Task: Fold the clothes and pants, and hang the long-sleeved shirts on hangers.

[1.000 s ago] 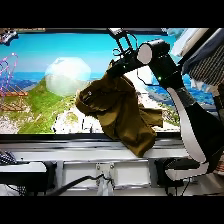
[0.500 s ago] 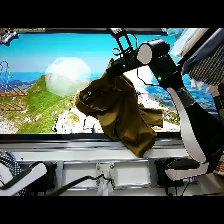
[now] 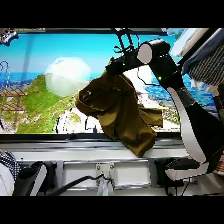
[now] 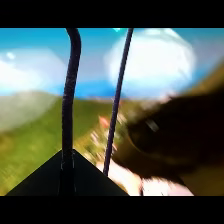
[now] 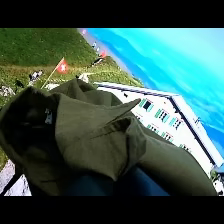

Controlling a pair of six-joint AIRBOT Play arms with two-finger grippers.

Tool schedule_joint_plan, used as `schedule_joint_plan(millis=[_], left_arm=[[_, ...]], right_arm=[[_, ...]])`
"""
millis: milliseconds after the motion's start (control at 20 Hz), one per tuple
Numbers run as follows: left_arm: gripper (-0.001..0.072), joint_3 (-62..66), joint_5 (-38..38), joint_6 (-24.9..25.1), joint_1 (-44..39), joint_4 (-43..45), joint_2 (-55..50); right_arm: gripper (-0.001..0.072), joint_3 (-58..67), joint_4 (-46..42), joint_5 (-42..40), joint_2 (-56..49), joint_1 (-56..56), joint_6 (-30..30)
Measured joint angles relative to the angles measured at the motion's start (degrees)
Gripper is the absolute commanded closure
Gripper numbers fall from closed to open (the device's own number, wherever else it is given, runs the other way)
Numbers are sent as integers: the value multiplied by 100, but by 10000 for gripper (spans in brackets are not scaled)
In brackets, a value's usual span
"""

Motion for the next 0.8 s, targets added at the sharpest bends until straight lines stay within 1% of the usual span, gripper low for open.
schedule_joint_plan(millis=[200, 350, 550, 800], left_arm=[[687, -619, -962, -293, -273, 22, 957], [688, -1185, -1443, -389, -334, -417, 1469], [688, -2094, -1585, -428, -361, -1329, 2111], [688, -2833, -1655, -382, -367, -2020, 2476]], right_arm=[[688, 192, 22, 413, 20, 0, 136], [687, 315, 22, 662, 101, 2, 175], [687, 564, -7, 1257, 210, 2, 146], [683, 741, -28, 1788, 260, 2, 39]])
